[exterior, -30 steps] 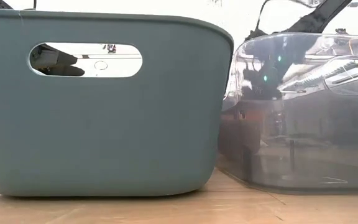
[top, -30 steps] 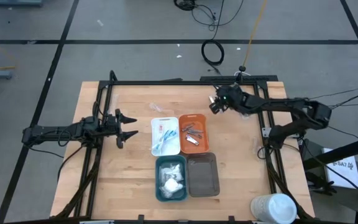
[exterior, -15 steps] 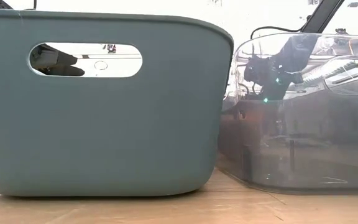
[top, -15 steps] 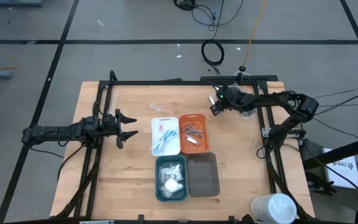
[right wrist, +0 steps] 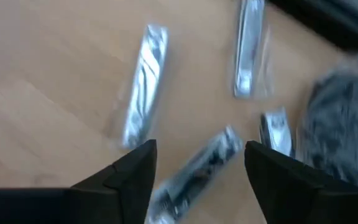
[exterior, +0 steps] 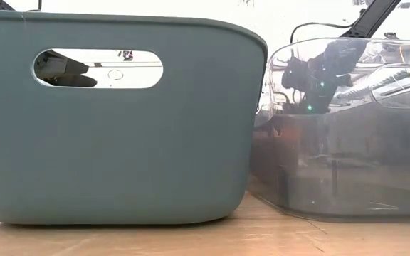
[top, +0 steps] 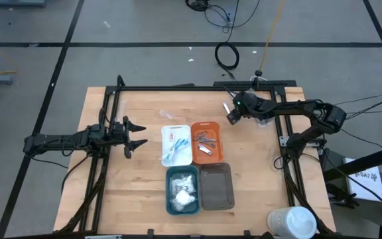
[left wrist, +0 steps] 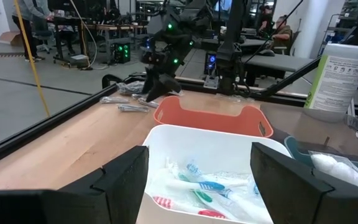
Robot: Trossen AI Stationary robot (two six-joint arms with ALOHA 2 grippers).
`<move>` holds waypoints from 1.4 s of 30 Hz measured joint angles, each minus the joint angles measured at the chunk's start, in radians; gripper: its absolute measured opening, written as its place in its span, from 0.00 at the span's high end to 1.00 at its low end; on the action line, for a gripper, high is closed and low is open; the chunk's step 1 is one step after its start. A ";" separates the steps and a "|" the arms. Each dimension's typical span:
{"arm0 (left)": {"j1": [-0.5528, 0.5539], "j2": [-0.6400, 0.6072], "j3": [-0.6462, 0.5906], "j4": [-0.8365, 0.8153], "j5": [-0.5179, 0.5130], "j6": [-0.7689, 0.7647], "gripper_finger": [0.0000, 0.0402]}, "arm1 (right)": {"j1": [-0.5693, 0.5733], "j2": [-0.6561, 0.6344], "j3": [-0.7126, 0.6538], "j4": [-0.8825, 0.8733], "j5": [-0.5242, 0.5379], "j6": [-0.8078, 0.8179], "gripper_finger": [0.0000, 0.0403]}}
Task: Pick & Place Travel size toiletries
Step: Put the nail cutter into the orange bin
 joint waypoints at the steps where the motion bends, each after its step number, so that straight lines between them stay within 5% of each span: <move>1: 0.000 0.000 0.000 0.000 0.000 0.000 0.32 | 0.000 0.001 0.000 -0.022 0.000 0.010 0.41; 25: 0.000 0.000 0.000 0.000 0.000 0.000 0.32 | 0.002 0.067 -0.046 0.020 -0.053 0.073 0.46; 42: 0.000 0.000 0.000 0.000 0.000 0.000 0.32 | 0.002 0.069 -0.048 0.001 -0.063 0.042 0.86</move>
